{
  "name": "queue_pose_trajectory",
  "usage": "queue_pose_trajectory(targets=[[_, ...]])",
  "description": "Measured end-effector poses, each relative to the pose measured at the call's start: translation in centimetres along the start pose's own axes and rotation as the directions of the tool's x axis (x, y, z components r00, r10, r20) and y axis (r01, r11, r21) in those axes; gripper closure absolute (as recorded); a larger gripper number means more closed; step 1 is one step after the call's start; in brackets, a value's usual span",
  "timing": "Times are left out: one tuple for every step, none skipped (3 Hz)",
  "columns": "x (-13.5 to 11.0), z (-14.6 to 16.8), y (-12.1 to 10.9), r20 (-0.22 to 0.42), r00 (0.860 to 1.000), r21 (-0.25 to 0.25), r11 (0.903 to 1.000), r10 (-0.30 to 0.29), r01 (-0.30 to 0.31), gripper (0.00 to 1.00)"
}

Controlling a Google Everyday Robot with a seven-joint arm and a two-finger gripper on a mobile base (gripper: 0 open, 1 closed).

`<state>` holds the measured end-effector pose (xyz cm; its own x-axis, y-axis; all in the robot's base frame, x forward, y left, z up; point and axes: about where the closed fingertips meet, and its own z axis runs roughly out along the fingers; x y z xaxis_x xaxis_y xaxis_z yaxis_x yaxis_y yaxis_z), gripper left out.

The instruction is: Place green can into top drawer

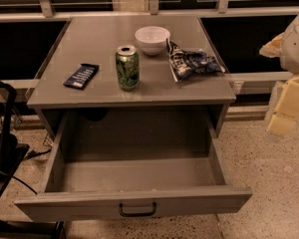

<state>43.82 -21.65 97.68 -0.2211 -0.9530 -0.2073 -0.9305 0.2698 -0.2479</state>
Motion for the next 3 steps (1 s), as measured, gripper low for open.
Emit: queue_pose_trajectory(targets=[[-0.2,0.1,-0.4,0.0,1.0,0.001,1.0,-0.007,0.007,0.0],[-0.7,0.6,-1.4,-0.001,1.0,0.002,0.9997,-0.024,0.024,0.0],[-2.8,1.8,-3.8,0.022,0.998,0.019,0.9982,-0.058,0.057,0.0]])
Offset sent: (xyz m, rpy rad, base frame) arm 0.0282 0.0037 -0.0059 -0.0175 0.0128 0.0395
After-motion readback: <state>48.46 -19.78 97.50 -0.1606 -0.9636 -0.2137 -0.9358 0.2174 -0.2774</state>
